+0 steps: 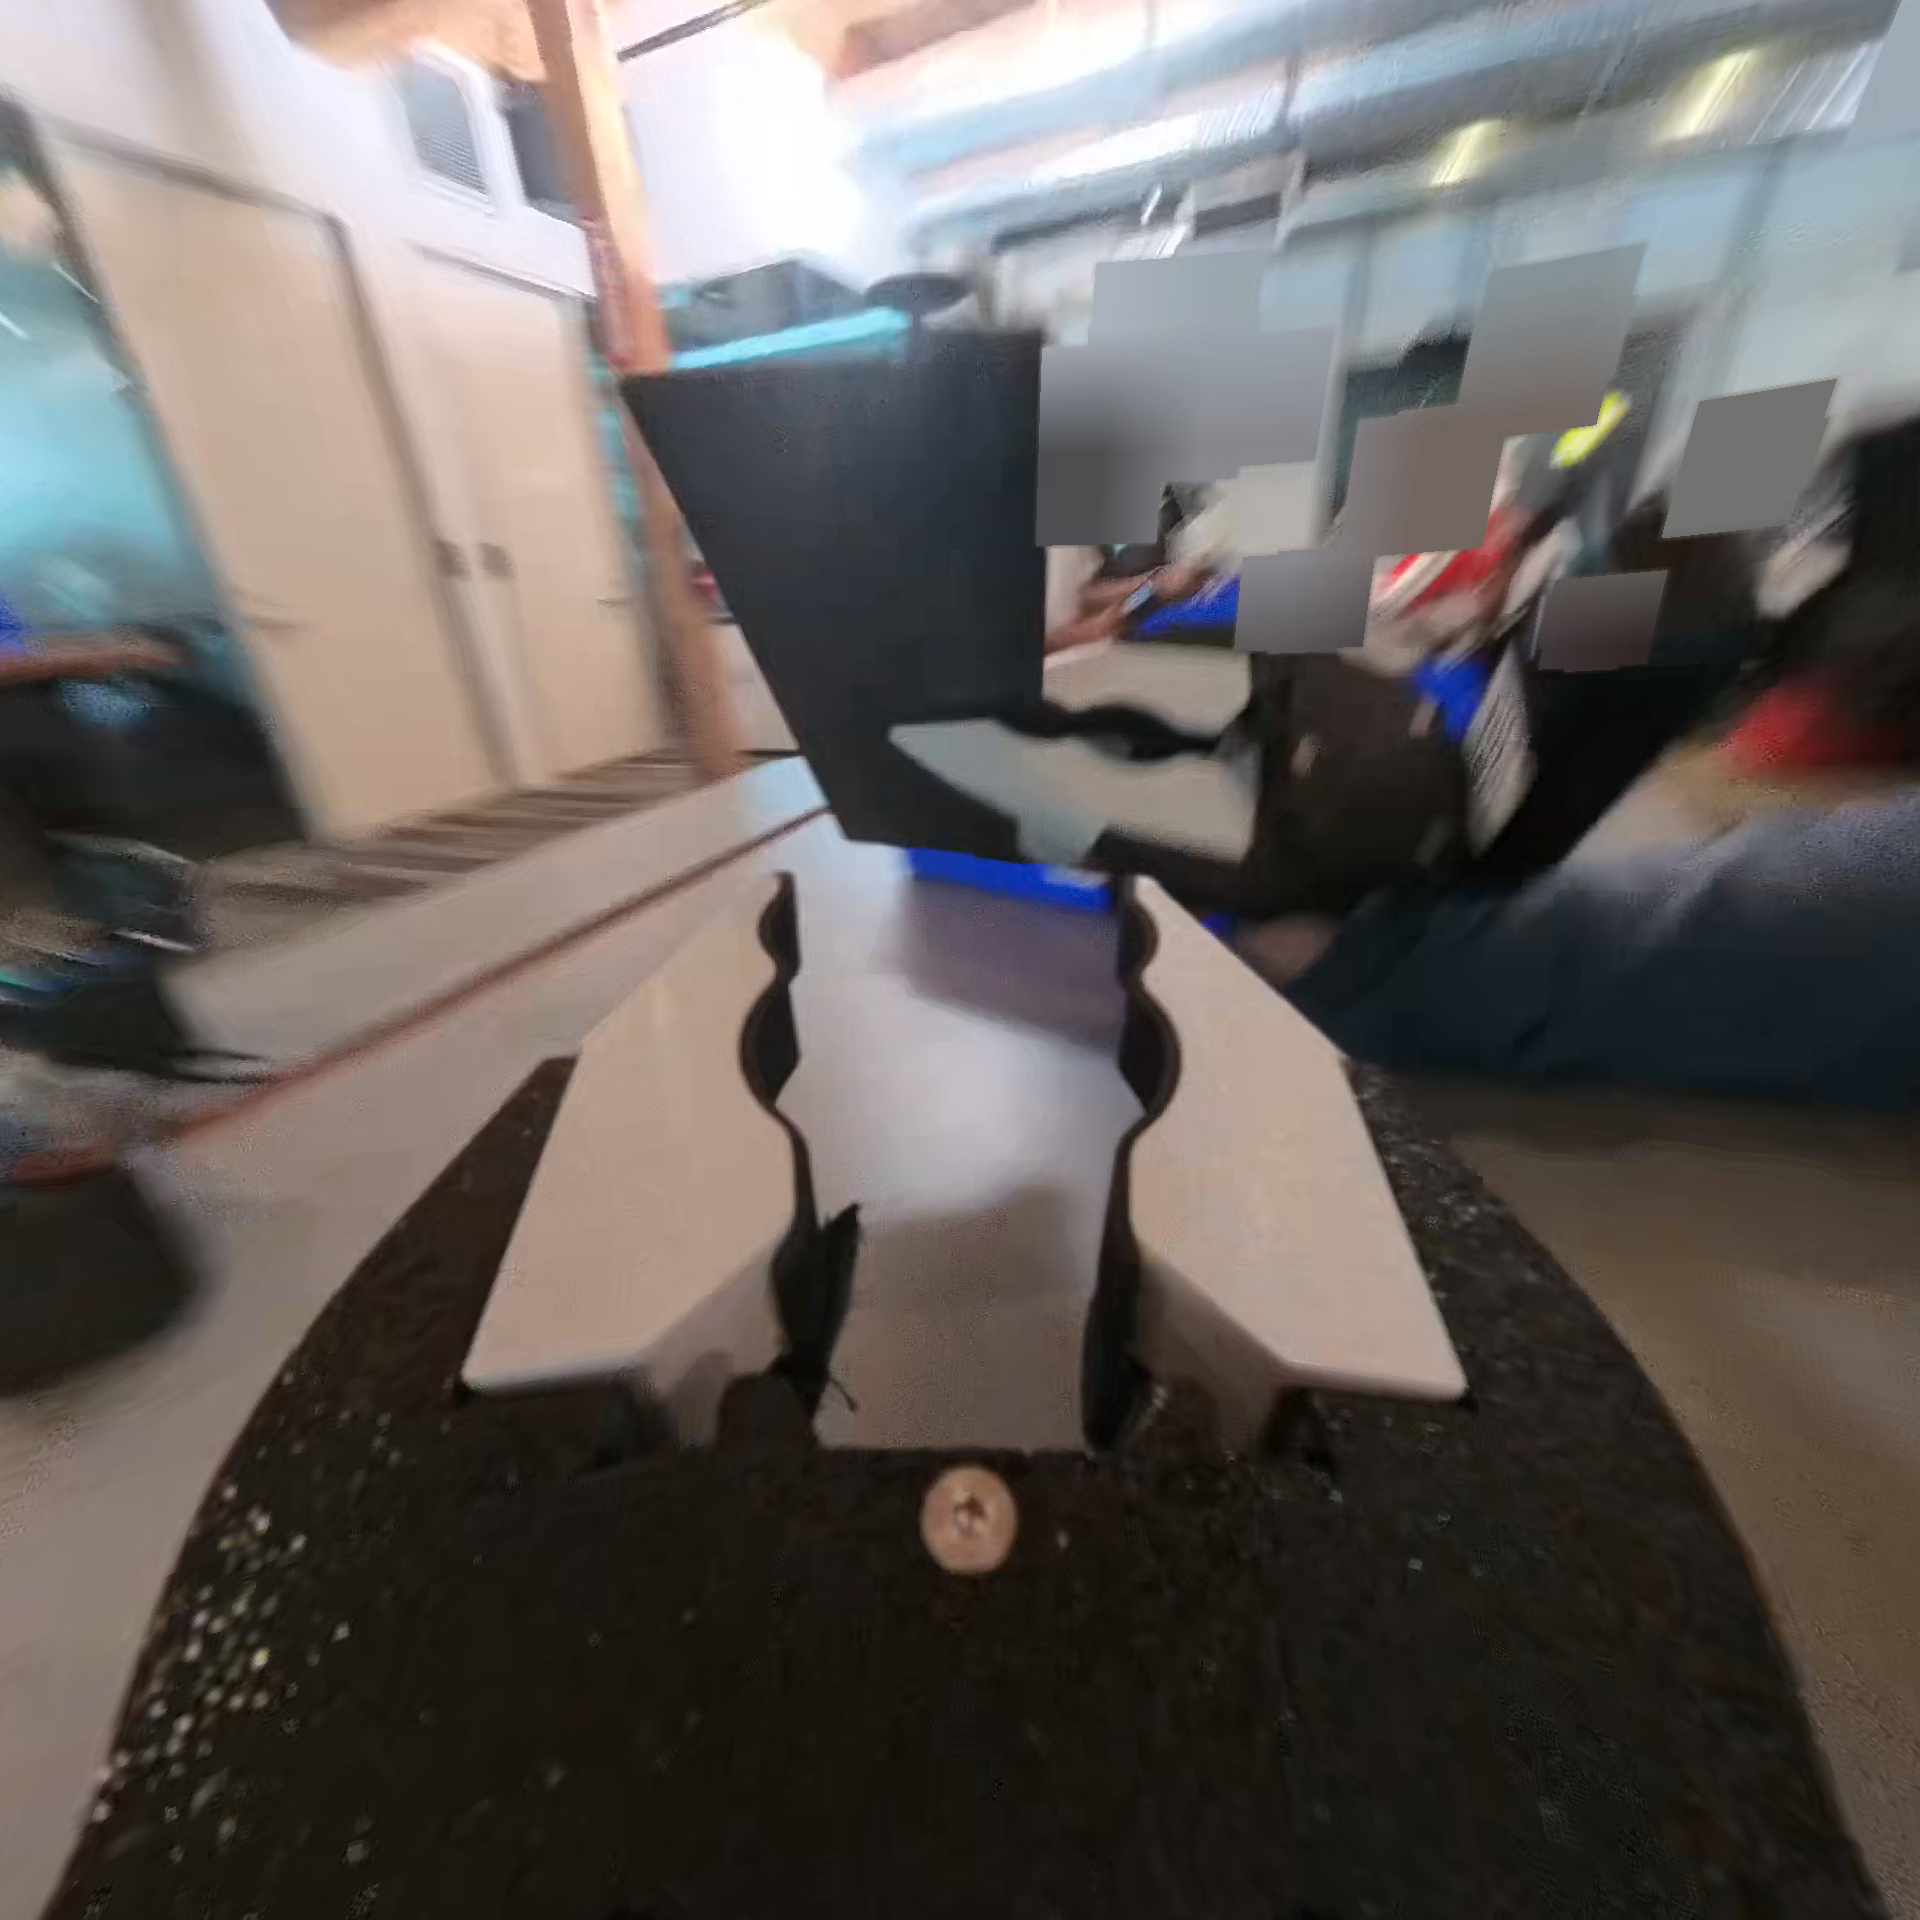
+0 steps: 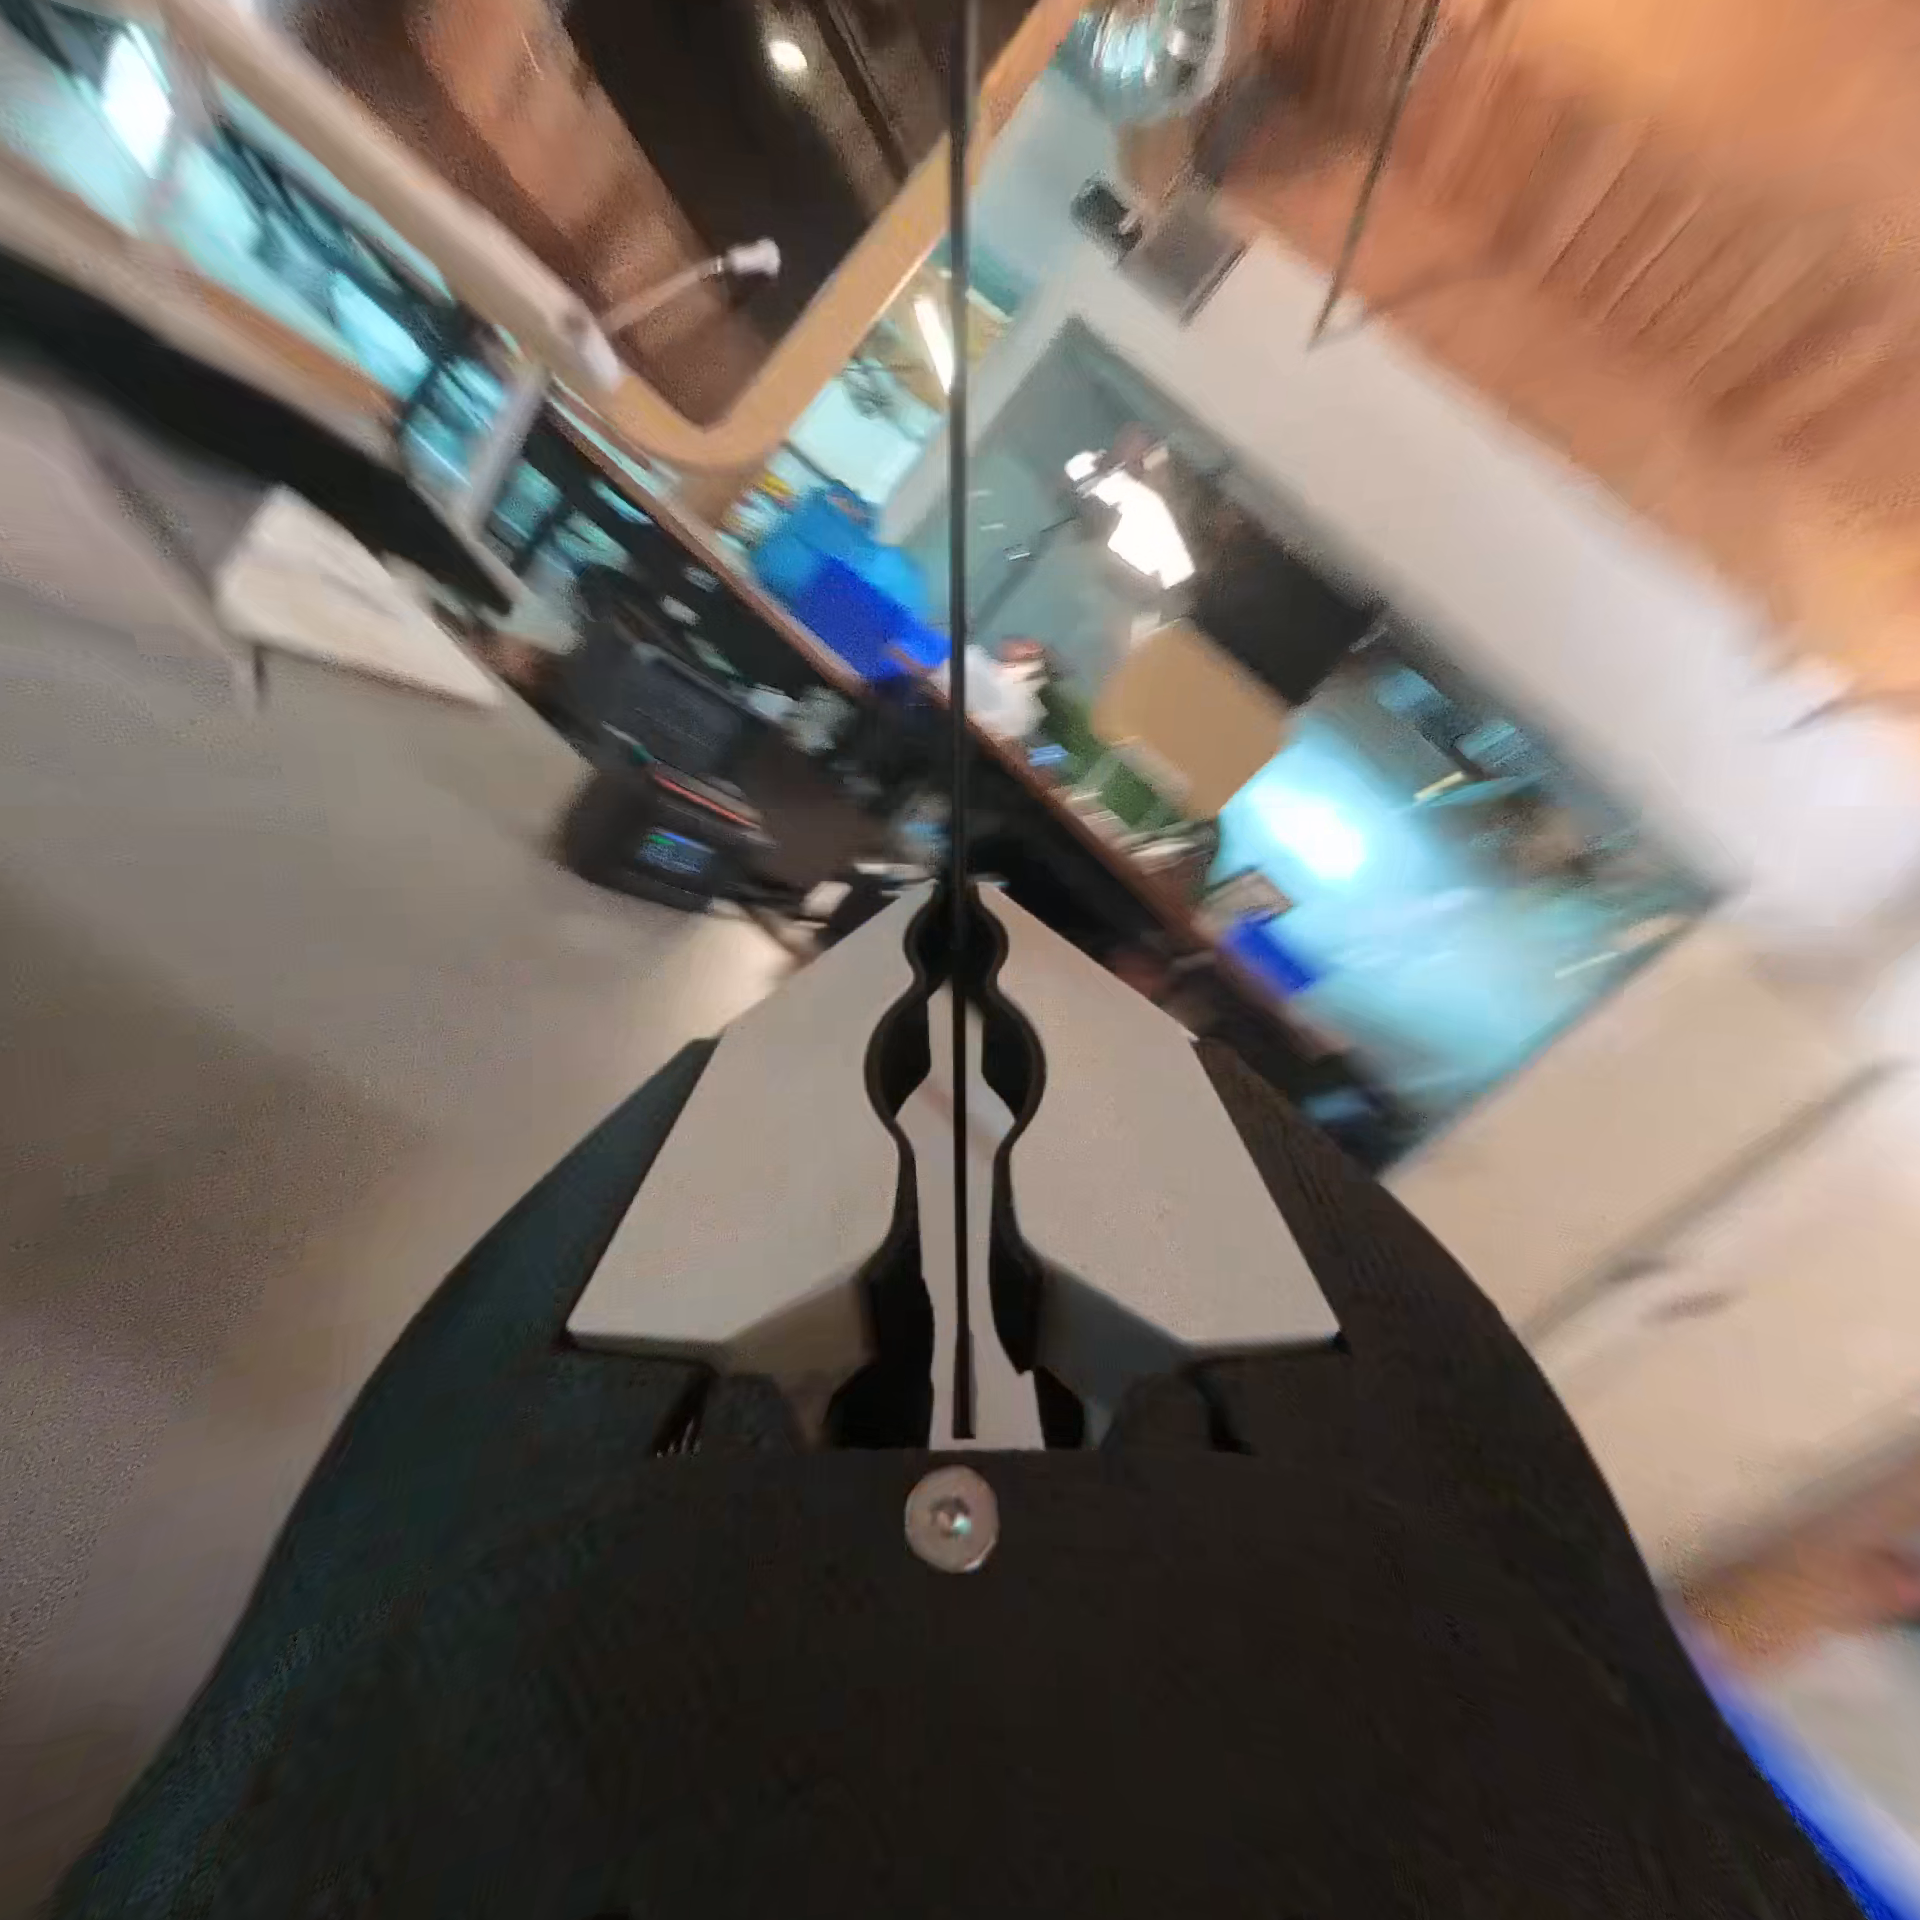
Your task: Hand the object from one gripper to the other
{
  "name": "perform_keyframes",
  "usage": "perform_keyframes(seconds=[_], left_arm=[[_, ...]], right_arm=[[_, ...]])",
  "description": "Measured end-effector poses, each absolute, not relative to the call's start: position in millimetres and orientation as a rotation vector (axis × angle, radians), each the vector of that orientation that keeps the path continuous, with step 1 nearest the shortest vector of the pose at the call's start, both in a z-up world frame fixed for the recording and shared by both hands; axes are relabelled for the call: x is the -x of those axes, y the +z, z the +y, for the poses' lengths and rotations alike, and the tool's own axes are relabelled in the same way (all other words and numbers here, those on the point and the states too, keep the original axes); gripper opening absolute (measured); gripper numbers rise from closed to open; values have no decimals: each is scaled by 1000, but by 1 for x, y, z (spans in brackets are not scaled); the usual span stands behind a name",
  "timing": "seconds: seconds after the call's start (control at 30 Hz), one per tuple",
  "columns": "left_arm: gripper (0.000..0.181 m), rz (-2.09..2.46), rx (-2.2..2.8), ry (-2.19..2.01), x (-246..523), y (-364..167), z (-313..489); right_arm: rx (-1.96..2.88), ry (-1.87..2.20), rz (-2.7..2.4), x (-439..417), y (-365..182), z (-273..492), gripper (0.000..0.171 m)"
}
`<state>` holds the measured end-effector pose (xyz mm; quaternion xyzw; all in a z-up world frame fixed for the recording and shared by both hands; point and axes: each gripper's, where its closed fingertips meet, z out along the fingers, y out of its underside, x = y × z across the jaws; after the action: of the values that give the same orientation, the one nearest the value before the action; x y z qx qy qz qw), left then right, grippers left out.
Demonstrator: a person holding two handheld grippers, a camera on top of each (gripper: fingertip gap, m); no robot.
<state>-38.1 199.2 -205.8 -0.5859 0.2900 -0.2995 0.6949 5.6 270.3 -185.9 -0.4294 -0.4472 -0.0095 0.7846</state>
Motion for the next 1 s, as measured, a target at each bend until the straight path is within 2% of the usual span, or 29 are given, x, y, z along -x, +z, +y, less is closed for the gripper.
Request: perform_keyframes(seconds=[0.1,0.2,0.33,0.5,0.6,0.63,0.7,0.73,0.9,1.0], left_arm=[[81,412,1324,-1252,39,-192,197],[74,221,1207,-1678,51,-179,194],[66,124,1164,-1840,58,-176,196],[61,69,1280,-1788,60,-191,208],[42,69,1251,-1790,64,-188,207],[24,61,1238,-1788,67,-187,207],[11,33,1296,-1724,71,-194,213],[1,20,1326,-1675,73,-198,216],[0,120,1210,-1392,94,-181,212],[0,175,1131,-1241,108,-171,207]], right_arm=[[627,-405,-1095,10,-187,249,0],[504,-512,-1142,20,-190,236,0],[440,-618,-1146,15,-187,238,0],[409,-666,-1160,13,-188,240,0],[371,-687,-1193,18,-192,236,0],[373,-685,-1199,18,-194,236,0],[397,-651,-1207,18,-196,238,0],[425,-611,-1211,18,-197,238,3],[612,-215,-1241,25,-205,231,51],[730,83,-1166,21,-196,229,68]])
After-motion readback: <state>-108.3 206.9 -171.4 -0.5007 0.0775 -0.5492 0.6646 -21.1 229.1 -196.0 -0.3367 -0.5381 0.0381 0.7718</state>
